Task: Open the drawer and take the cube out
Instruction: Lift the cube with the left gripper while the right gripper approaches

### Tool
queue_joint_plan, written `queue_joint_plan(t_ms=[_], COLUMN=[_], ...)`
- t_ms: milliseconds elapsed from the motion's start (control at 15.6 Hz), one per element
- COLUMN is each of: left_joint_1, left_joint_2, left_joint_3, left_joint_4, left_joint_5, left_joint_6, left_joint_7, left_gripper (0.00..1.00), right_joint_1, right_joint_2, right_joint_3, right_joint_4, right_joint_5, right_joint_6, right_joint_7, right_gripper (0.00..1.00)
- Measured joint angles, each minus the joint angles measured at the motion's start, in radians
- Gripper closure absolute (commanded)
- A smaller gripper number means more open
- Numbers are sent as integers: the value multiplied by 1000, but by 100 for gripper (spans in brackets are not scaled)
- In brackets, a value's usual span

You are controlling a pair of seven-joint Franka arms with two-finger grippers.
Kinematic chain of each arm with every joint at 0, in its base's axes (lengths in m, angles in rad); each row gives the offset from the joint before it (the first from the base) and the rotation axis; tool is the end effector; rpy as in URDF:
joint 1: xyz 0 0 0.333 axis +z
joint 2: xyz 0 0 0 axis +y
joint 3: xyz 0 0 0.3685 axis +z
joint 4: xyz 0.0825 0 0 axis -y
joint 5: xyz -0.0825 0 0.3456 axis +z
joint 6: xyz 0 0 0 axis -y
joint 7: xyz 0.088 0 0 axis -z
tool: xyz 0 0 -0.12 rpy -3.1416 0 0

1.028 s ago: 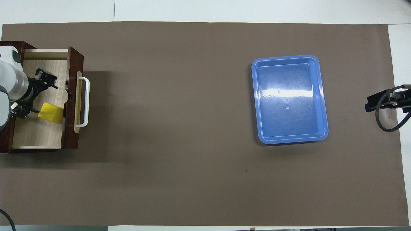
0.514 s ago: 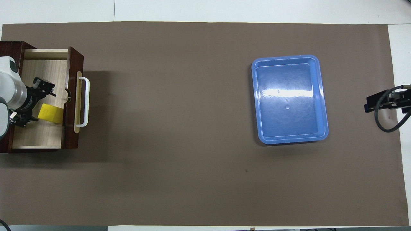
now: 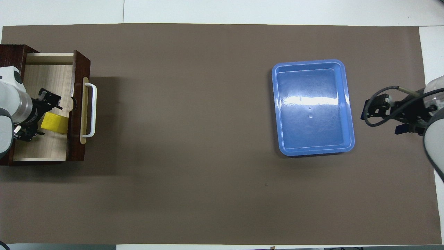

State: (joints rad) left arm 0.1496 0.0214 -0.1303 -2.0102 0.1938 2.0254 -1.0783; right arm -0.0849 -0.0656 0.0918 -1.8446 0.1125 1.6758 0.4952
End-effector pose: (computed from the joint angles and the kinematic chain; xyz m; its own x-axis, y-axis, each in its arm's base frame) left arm 0.5240 0.0239 0.5005 0.5305 0.8355 0.1434 0.8477 -0.5225 -0.0919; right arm 0.4886 0.0172 0.5874 0.8672 -0.4776 -0.1407 -0.4872 -0.8723 -0.0420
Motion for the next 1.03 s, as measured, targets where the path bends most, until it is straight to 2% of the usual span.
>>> queue_joint_plan(t_ms=[64,321,450,643,771,1028], left_joint_1=[0,1,2,-19,-83,-280], left_joint_2=[0,1,10,22,22,33], left_joint_3=[0,1,0,-16,-24,-39], left_joint_4=[0,30,101,272,338,345], left_joint_5=[0,-49,-95,-138,-143,-169], left_joint_6=[3,9,-24,-170,-241,-254], left_joint_7=[-13,-34,-45,-111,-235,-628], left_gripper=[100,100,100,100,100,100], right_joint_1=[18,44,59,121,157,175], right_joint_2=[-3,-2,9,52,82,119], right_joint_3=[1,2,2,3,4,4], right_joint_4=[-20,-79,-103,-130,-143,-171], right_joint_5=[23,139,194,278,355,535], right_joint_6=[18,87,147,252,314,393], right_joint_7=[66,276,381,568,663,750], right_gripper=[0,0,0,0,0,0])
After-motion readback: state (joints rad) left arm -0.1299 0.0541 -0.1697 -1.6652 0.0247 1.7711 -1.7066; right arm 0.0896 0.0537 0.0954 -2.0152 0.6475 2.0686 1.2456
